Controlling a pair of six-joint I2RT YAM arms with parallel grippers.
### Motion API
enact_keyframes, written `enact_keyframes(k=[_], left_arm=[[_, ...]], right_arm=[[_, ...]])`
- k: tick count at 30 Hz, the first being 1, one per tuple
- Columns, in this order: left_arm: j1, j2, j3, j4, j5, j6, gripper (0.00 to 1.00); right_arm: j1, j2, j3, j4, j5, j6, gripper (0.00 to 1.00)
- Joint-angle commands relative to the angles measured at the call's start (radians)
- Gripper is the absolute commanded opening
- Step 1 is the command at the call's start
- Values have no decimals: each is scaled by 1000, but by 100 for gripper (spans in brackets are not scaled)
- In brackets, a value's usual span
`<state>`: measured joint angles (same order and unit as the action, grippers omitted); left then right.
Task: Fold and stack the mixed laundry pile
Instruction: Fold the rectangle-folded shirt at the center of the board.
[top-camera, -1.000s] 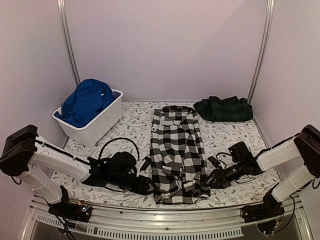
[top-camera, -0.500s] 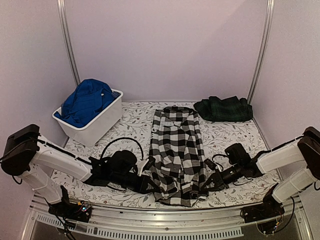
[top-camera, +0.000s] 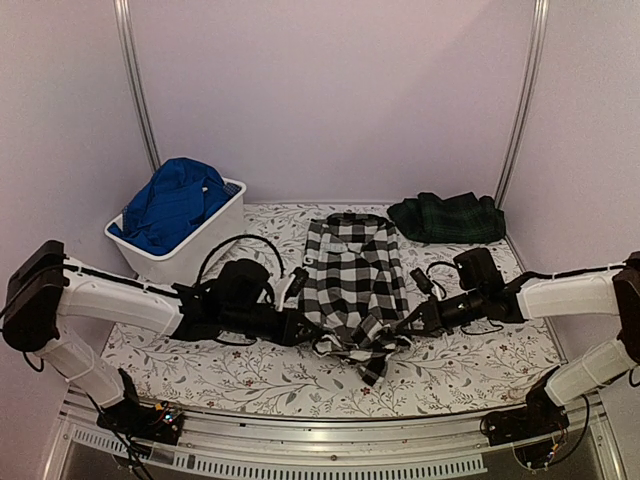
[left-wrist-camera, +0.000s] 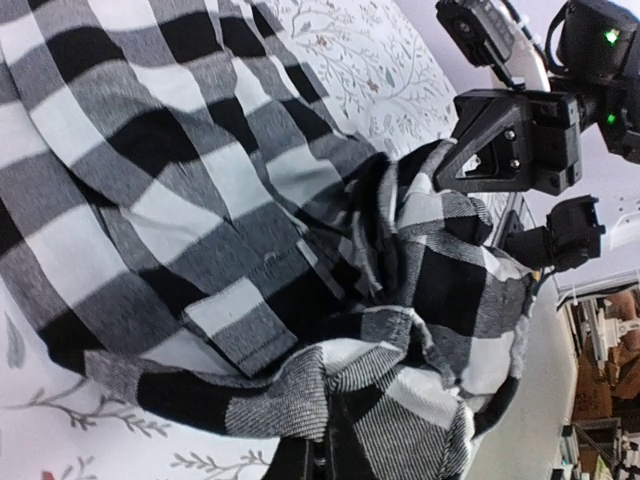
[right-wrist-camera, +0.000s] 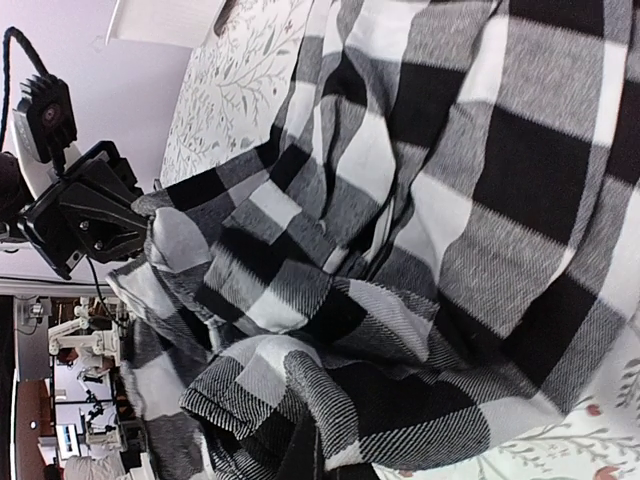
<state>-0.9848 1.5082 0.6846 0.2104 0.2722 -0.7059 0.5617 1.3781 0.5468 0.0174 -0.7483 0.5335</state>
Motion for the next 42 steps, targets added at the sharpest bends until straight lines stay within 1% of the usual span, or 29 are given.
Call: enact_keyframes(k=[1,7,12,16,19,25,31,34,36,37,39,42], left_arm=[[96,50,92,-1,-11,94,0],[216,168,234,6,11,164,0],[309,283,364,11,43,192,0],[366,370,457,4,60,201,0],[404,440,528,0,73,202,0],[424,571,632,6,102,204,0],[428,662,707,-31,106,220,0],[434,679,718,-44,86,223,0],[449,677,719,-46,74,212,3],[460,675,722,-46,75,210,7],[477,671,739,-57,91,213,20],[495,634,769,-85,101,247,35]], right_arm=[[-55,82,101,-14,24,-93,0],[-142,218,253,17,15,-123,0],[-219,345,410,30,0,-124,0],[-245,470,573,20,-6,-134,0],[-253,566,657,13,21,-138,0],[-259,707,736,21,42,-120,0],[-266,753,750,9,72,-109,1],[-267,755,744,4,75,-110,11],[-275,741,739,4,78,-109,16],[-281,730,740,4,76,-107,22],[-295,693,736,3,77,-103,33],[-323,609,724,-13,92,-105,47]])
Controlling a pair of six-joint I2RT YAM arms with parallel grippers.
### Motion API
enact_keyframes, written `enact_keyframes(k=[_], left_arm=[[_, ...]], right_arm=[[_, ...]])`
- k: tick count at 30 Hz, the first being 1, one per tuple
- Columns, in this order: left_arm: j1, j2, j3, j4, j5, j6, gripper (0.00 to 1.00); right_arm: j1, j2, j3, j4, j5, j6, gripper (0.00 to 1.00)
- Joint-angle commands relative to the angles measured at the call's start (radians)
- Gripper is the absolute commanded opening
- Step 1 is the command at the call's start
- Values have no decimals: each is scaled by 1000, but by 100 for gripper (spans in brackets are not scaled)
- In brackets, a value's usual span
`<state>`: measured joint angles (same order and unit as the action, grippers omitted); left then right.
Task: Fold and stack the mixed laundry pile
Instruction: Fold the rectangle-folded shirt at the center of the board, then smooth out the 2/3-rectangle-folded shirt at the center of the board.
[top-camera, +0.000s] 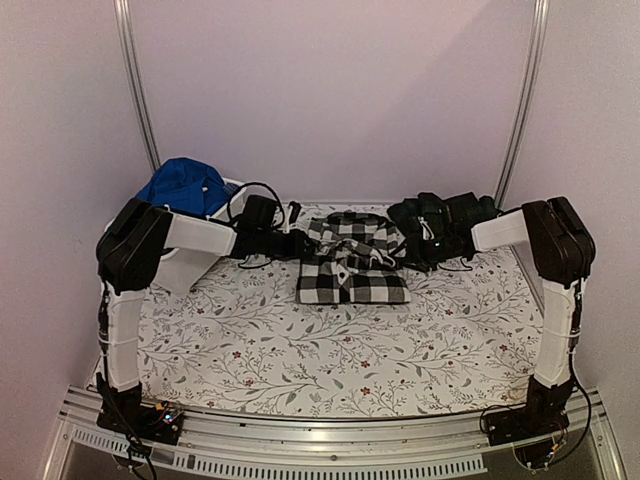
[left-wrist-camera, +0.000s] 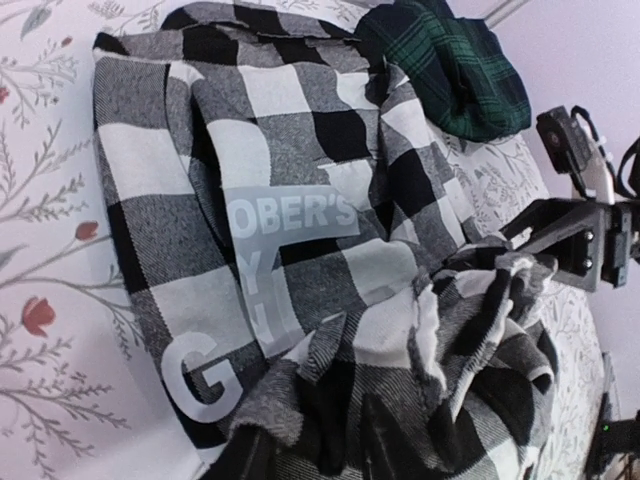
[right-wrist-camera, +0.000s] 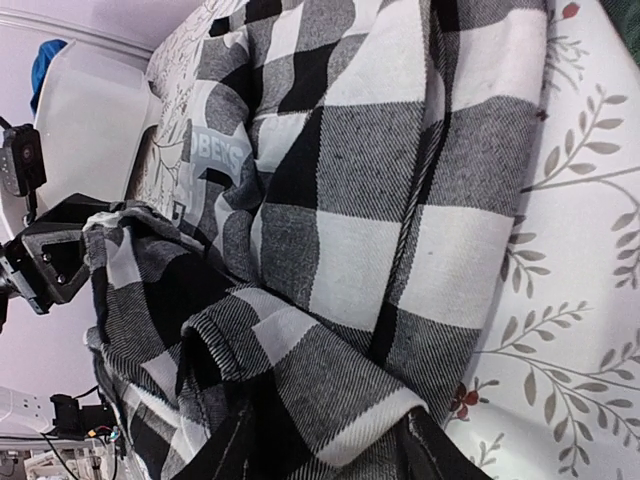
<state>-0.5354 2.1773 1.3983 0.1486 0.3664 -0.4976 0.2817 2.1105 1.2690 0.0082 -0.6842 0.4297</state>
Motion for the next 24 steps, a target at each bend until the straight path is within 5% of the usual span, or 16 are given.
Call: enact_keyframes(k=[1,4,8,24], left_arm=[[50,-61,54,-25,-1,54,40],[55,-140,29,-48,-43,87,56],[57,-220,-39,-69,-64,110,64],[-11,-277,-187,-14,-30,90,64]], right_arm=[[-55,-157,-7,-6,30,-7,49],[-61,-254,-47,-28,38,-33,52],[-60,-347,-128,-32,9,-51,52],[183,-190,-122,-112,7,-161,7]])
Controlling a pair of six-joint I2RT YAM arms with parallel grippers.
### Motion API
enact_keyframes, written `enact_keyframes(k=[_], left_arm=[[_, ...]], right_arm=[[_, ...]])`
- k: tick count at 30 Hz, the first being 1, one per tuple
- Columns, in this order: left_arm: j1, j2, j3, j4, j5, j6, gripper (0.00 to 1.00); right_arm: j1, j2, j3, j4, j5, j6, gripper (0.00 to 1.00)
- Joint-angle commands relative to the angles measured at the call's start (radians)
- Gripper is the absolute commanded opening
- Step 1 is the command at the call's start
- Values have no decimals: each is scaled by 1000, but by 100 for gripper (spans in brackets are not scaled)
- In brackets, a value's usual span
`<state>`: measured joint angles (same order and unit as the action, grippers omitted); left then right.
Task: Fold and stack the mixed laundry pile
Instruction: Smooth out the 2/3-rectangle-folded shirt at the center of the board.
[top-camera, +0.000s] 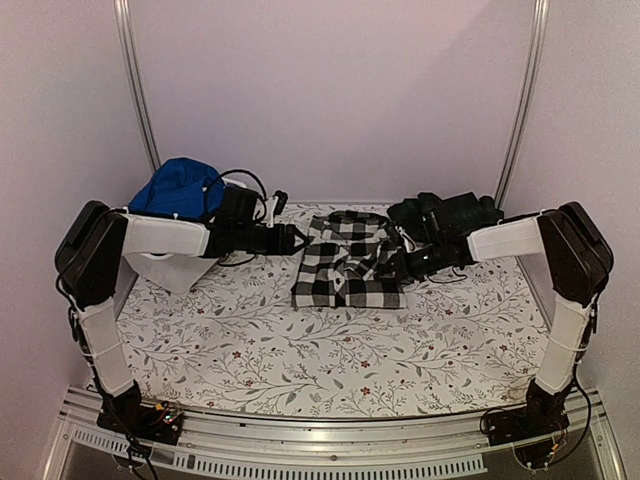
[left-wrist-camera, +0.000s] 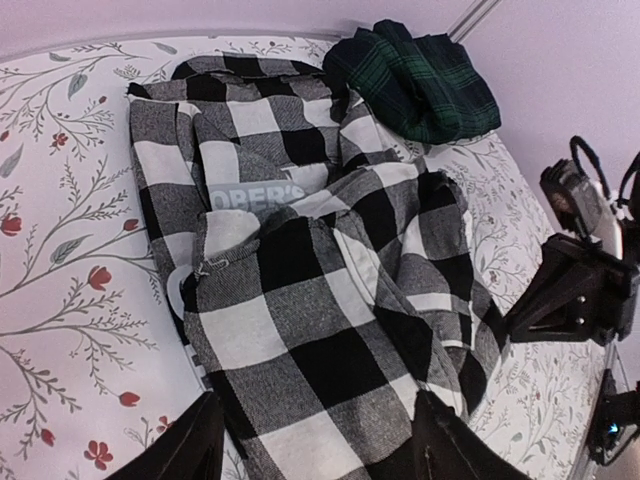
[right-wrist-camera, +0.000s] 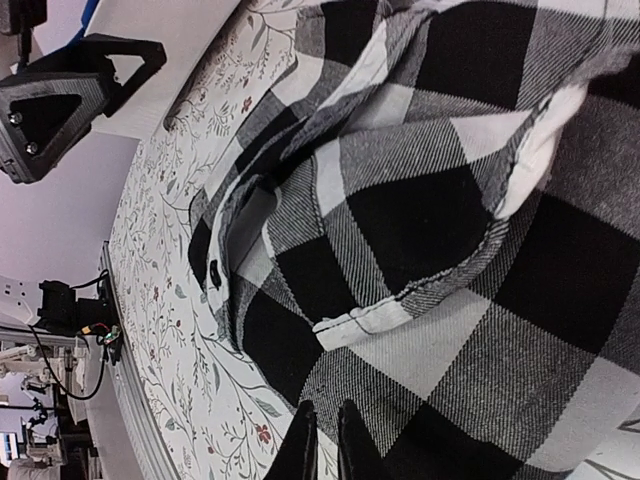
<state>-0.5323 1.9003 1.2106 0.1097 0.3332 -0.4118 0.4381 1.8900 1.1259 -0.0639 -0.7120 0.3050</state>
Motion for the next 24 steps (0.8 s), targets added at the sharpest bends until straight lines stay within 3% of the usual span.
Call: enact_keyframes(k=[1,19,24], left_arm=[[-14,1,2,26,5,4,64],[-48,112,177,-63,-48,60,64],[-64,146,243,-142,-77,89,64]], right_arm=[[32,39,26,-38,37,-34,7],[37,408,508,-118,106,-39,14],[19,462,522,-144,118,-35,14]])
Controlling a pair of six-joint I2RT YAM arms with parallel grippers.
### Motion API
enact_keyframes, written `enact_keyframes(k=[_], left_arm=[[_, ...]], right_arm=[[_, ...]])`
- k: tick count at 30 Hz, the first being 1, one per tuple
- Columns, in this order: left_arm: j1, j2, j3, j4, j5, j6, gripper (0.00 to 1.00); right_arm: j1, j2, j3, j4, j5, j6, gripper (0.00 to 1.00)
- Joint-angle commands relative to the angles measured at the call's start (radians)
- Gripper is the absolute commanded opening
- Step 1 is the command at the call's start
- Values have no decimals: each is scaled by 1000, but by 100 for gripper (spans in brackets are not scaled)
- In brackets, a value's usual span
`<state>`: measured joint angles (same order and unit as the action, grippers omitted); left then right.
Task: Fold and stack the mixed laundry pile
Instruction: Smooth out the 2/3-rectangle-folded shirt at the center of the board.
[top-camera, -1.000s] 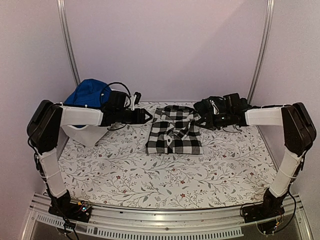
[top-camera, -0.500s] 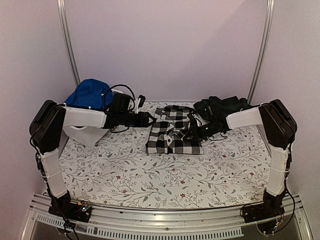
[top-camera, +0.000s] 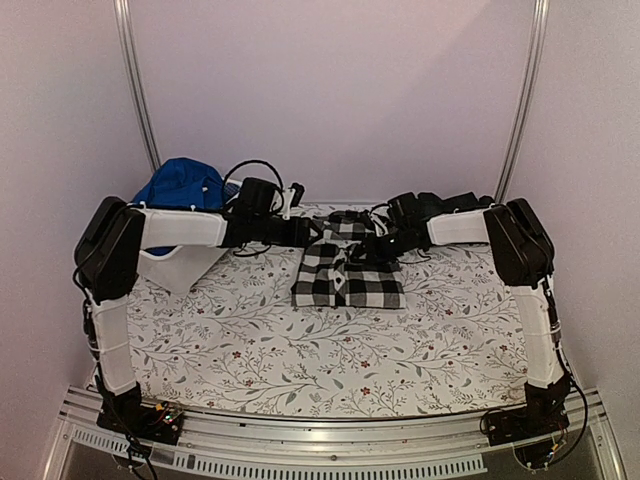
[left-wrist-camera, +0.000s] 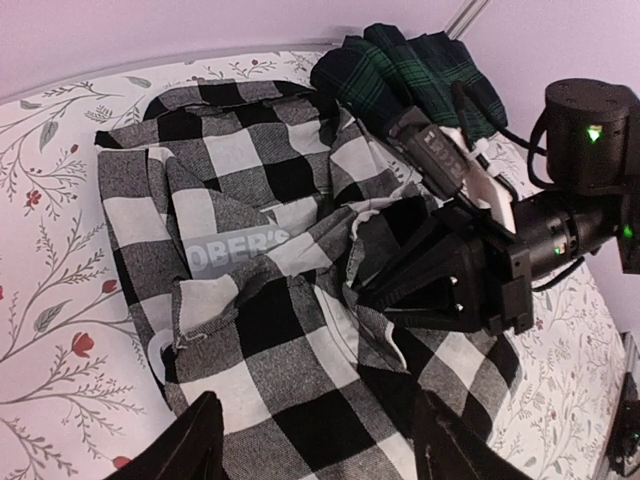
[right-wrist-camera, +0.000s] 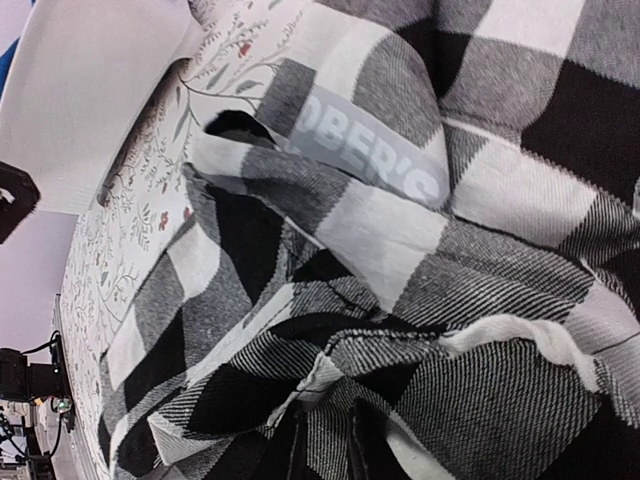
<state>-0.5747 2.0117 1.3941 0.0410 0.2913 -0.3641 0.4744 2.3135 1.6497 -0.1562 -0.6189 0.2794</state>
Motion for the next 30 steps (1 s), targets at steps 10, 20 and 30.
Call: enact_keyframes(k=[10,20,30], left_arm=[[-77,218,302,-257,-125,70,54],[-126,397,512,-377,-144,128,54],[-154,503,653,-433,-144,159,66]], right_arm=[[-58,-47,-172,65,4,13,17],[-58,-37,-161,87,-38,33,19],[-59,-25,-165,112,-79,50,20]])
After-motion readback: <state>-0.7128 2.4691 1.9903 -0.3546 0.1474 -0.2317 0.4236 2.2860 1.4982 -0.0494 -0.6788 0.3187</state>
